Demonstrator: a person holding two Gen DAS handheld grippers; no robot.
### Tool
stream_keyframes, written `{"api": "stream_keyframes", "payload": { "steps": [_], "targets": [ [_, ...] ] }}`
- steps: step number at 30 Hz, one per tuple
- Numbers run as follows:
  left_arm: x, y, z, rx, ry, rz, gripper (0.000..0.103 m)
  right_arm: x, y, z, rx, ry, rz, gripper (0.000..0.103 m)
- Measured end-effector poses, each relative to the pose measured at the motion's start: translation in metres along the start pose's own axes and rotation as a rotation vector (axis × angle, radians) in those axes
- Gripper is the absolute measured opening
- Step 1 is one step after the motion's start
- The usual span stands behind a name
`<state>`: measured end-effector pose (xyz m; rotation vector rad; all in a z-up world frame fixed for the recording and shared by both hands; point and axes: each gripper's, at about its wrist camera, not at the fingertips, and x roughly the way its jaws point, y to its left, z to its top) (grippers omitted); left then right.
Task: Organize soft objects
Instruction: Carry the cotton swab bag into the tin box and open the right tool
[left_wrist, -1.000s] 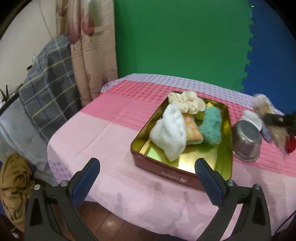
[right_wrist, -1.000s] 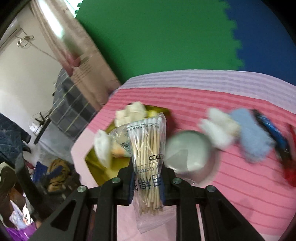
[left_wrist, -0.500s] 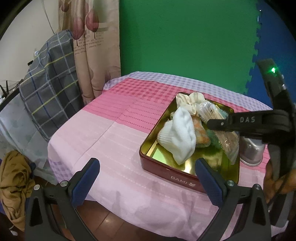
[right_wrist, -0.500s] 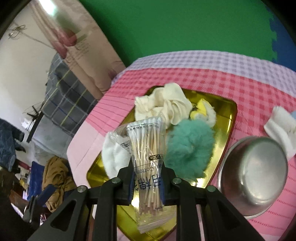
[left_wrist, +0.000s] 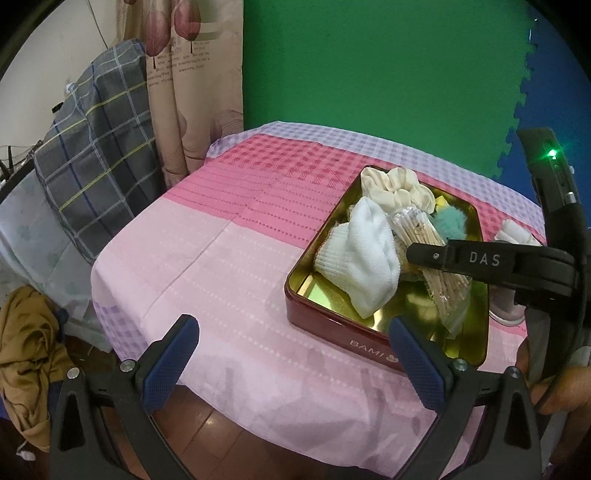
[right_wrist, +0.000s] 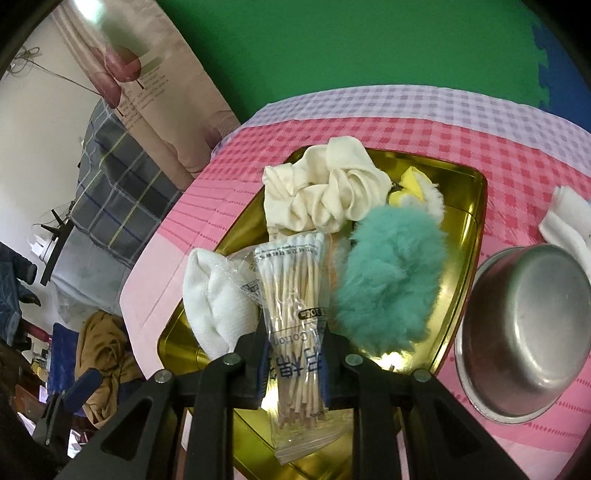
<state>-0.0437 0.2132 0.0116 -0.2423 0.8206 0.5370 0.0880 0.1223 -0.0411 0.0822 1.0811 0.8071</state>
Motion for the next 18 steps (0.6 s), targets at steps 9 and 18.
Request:
{"api": "stream_keyframes", "payload": {
  "steps": [9, 18],
  "targets": [
    [0.001, -0.004, -0.001, 0.019, 0.007, 0.011, 0.102, -0.007, -0.006, -0.002, 0.008, 0.011, -0.015, 0.030],
    [0.003, -0.004, -0.001, 0.016, 0.020, 0.009, 0.102, -0.021, -0.016, -0.001, 0.043, -0.020, 0.006, 0.037]
  ]
}}
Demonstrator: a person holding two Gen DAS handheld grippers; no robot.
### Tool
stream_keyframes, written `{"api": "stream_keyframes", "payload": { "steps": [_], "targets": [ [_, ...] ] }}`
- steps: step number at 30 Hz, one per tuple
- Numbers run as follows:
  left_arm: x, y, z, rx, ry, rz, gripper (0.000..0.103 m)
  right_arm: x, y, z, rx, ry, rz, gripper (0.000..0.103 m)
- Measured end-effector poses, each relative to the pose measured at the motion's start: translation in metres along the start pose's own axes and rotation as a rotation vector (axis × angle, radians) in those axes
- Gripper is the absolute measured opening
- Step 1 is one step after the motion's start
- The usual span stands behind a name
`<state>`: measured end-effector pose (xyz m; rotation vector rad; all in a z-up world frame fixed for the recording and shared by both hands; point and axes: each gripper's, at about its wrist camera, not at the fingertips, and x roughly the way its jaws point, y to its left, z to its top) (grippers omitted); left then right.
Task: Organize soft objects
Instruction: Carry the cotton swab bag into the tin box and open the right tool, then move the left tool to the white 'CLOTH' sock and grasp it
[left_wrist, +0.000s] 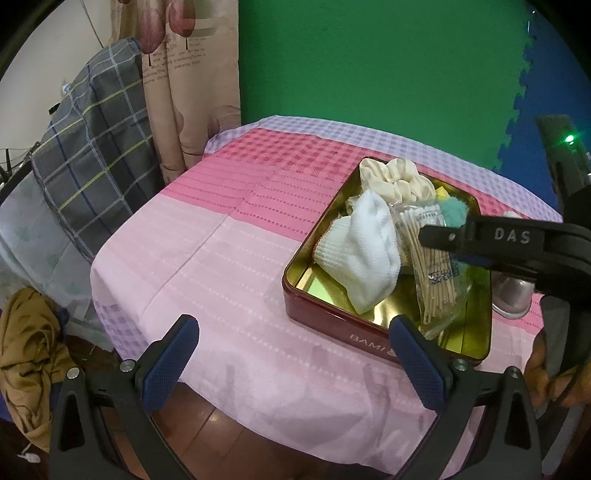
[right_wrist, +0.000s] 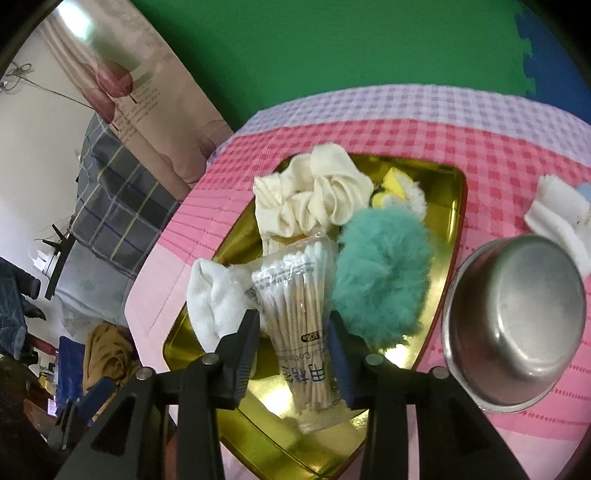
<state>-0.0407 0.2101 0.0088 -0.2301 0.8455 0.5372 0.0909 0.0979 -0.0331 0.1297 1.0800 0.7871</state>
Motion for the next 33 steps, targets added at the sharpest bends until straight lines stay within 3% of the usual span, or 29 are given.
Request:
{"api": "stream_keyframes", "payload": {
  "steps": [9, 15, 17, 24, 29, 31, 33],
  "targets": [
    [-0.002, -0.002, -0.001, 0.009, -0.006, 0.011, 0.102, -0.056, -0.003, -0.035, -0.175, -0.164, -0.110, 0.037],
    [-0.001, -0.004, -0.002, 0.020, -0.004, 0.020, 0.102, -0.108, -0.053, -0.076, -0.259, -0.226, -0.333, 0.039],
    [-0.001, -0.007, -0.004, 0.032, -0.006, 0.030, 0.102, -0.125, -0.086, -0.086, -0.234, -0.223, -0.429, 0.046],
    [-0.003, -0.025, -0.012, 0.114, -0.030, 0.085, 0.102, -0.193, -0.216, -0.108, 0.003, -0.217, -0.781, 0.052],
    [-0.008, -0.042, -0.018, 0.190, -0.053, 0.106, 0.102, -0.221, -0.287, -0.120, 0.162, -0.162, -0.876, 0.052],
    [-0.010, -0.049, -0.019, 0.211, -0.058, 0.104, 0.102, -0.230, -0.297, -0.124, 0.181, -0.187, -0.882, 0.065],
    [-0.014, -0.058, -0.019, 0.239, -0.060, 0.089, 0.102, -0.234, -0.305, -0.125, 0.178, -0.199, -0.895, 0.067]
  ]
}}
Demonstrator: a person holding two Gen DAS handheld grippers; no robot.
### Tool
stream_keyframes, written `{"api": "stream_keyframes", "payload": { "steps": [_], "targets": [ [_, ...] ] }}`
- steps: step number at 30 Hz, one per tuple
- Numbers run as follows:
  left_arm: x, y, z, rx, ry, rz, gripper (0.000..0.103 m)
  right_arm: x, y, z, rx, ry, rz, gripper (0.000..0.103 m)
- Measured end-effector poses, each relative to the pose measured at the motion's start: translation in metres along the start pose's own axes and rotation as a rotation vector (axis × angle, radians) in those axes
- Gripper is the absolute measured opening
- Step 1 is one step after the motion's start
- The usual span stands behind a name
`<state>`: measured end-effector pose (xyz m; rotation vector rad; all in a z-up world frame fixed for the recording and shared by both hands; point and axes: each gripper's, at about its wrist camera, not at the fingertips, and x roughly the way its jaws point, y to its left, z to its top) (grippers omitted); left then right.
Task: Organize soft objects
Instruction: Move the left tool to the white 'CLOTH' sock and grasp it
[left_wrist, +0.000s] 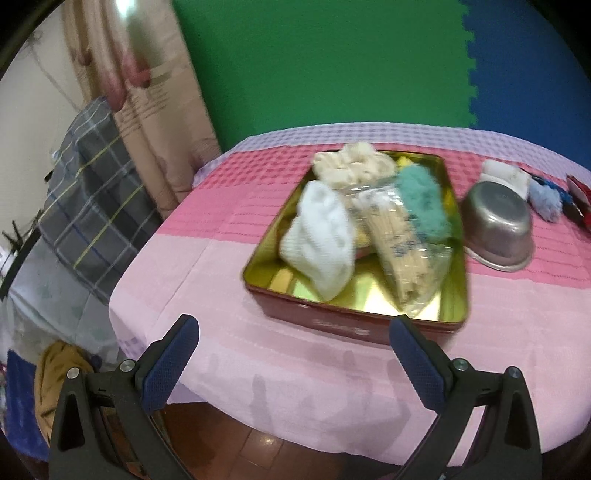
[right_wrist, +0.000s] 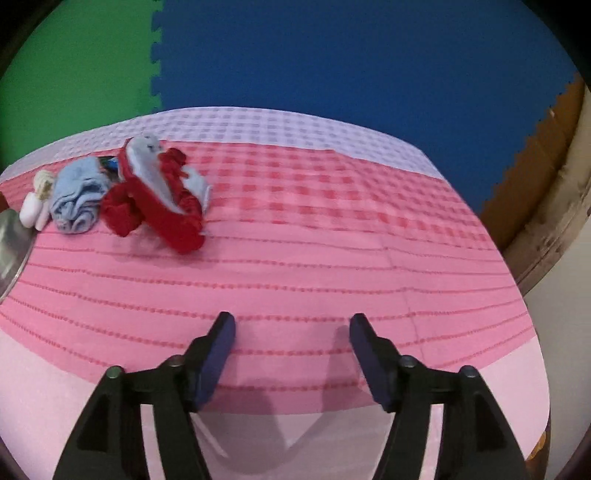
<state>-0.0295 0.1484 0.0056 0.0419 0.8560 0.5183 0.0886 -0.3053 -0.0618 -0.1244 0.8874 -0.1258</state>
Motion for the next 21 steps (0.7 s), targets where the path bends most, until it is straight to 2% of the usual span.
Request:
{"api": "stream_keyframes", "payload": {
  "steps": [2, 5, 9, 13, 18, 21],
  "targets": [
    [-0.007, -0.010, 0.002, 0.032, -0.018, -0.024, 0.102, 0.003, -0.004, 0.002, 0.013, -0.003, 0.019, 0.069],
    [-0.020, -0.030, 0.009, 0.102, -0.048, -0.093, 0.102, 0.012, -0.014, 0.007, 0.039, 0.007, 0.015, 0.081],
    [-0.035, -0.062, 0.029, 0.202, -0.079, -0.218, 0.102, 0.020, -0.029, 0.009, 0.109, 0.033, 0.080, 0.084],
    [-0.044, -0.101, 0.069, 0.290, -0.104, -0.336, 0.102, 0.020, -0.027, 0.008, 0.113, 0.033, 0.084, 0.084],
    [-0.029, -0.147, 0.120, 0.364, -0.072, -0.503, 0.102, 0.020, -0.025, 0.010, 0.118, 0.032, 0.090, 0.084],
    [-0.008, -0.181, 0.140, 0.457, -0.046, -0.528, 0.102, 0.019, -0.025, 0.009, 0.122, 0.031, 0.093, 0.084]
  ]
}}
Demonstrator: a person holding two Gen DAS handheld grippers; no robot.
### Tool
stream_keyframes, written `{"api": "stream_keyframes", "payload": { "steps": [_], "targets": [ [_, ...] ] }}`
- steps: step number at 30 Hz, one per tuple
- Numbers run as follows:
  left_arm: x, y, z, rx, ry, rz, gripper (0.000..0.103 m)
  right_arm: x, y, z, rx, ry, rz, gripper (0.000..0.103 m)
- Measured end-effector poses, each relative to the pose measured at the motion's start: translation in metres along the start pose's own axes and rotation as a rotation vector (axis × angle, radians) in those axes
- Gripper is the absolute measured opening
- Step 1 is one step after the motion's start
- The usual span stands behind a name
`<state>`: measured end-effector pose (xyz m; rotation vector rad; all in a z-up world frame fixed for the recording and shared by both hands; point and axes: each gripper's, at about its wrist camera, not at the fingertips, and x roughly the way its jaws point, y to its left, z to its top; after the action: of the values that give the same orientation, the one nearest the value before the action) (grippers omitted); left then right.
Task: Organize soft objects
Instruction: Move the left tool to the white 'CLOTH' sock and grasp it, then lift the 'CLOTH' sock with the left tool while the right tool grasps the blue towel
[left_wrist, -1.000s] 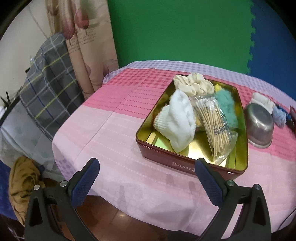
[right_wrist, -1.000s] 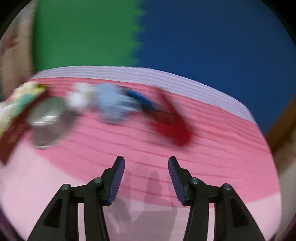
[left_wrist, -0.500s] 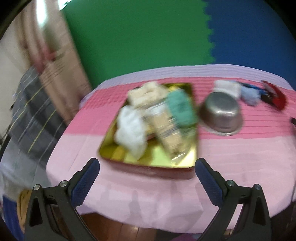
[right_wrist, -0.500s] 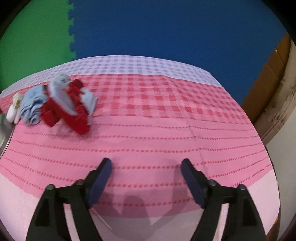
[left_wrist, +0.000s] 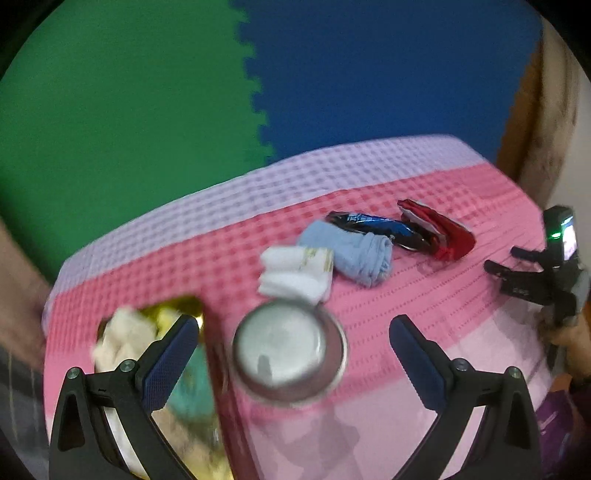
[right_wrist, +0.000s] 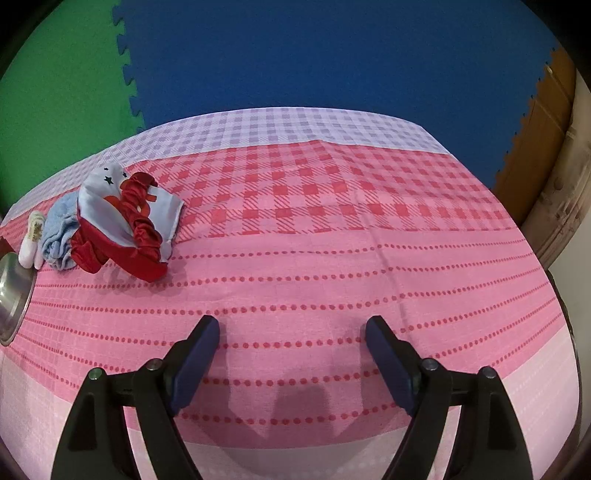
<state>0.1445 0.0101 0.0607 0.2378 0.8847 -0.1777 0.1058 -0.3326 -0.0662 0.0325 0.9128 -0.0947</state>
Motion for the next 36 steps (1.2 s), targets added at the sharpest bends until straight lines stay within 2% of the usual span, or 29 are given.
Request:
{"api": "stream_keyframes", "payload": {
  "steps": [3, 7, 12, 16, 19, 22, 23, 24, 25, 26, 27, 29, 33, 36],
  "targets": [
    [0.038, -0.011, 0.019, 0.112, 0.068, 0.005, 0.102, 0.001, -0.003, -0.001, 0.002, -0.001, 0.003, 0.084],
    [0.070, -0.022, 0.027, 0.205, 0.121, 0.014, 0.102, 0.000, -0.004, -0.001, 0.006, -0.001, 0.010, 0.085],
    [0.105, -0.025, 0.039, 0.275, 0.171, 0.012, 0.102, 0.001, -0.003, 0.000, 0.005, 0.001, 0.015, 0.087],
    [0.132, -0.022, 0.043, 0.340, 0.219, 0.038, 0.102, 0.002, -0.002, 0.000, 0.004, 0.002, 0.019, 0.088],
    [0.150, -0.015, 0.044, 0.356, 0.255, 0.072, 0.102, 0.002, -0.002, 0.000, 0.002, 0.004, 0.025, 0.090],
    [0.163, -0.007, 0.046, 0.339, 0.277, 0.042, 0.102, 0.002, -0.001, 0.000, -0.003, 0.006, 0.025, 0.091],
    [0.165, -0.005, 0.046, 0.330, 0.280, 0.022, 0.097, 0.002, -0.001, 0.000, -0.004, 0.006, 0.026, 0.091],
    [0.167, -0.003, 0.045, 0.314, 0.285, -0.017, 0.071, 0.003, -0.001, 0.001, -0.006, 0.006, 0.029, 0.091],
    [0.170, 0.002, 0.044, 0.272, 0.302, -0.106, 0.057, 0.003, -0.001, 0.001, -0.007, 0.006, 0.030, 0.091],
    [0.172, 0.007, 0.045, 0.227, 0.306, -0.144, 0.048, 0.003, -0.001, 0.001, -0.009, 0.006, 0.030, 0.092],
    [0.173, 0.012, 0.046, 0.188, 0.299, -0.148, 0.037, 0.003, 0.000, 0.002, -0.011, 0.007, 0.031, 0.092],
    [0.173, 0.021, 0.047, 0.147, 0.283, -0.130, 0.032, 0.003, 0.000, 0.002, -0.014, 0.008, 0.033, 0.092],
    [0.155, 0.035, 0.045, 0.057, 0.215, -0.131, 0.031, 0.004, -0.001, 0.004, -0.019, 0.008, 0.042, 0.092],
    [0.127, 0.041, 0.043, -0.012, 0.144, -0.151, 0.031, 0.005, -0.001, 0.003, -0.021, 0.007, 0.044, 0.092]
  ]
}}
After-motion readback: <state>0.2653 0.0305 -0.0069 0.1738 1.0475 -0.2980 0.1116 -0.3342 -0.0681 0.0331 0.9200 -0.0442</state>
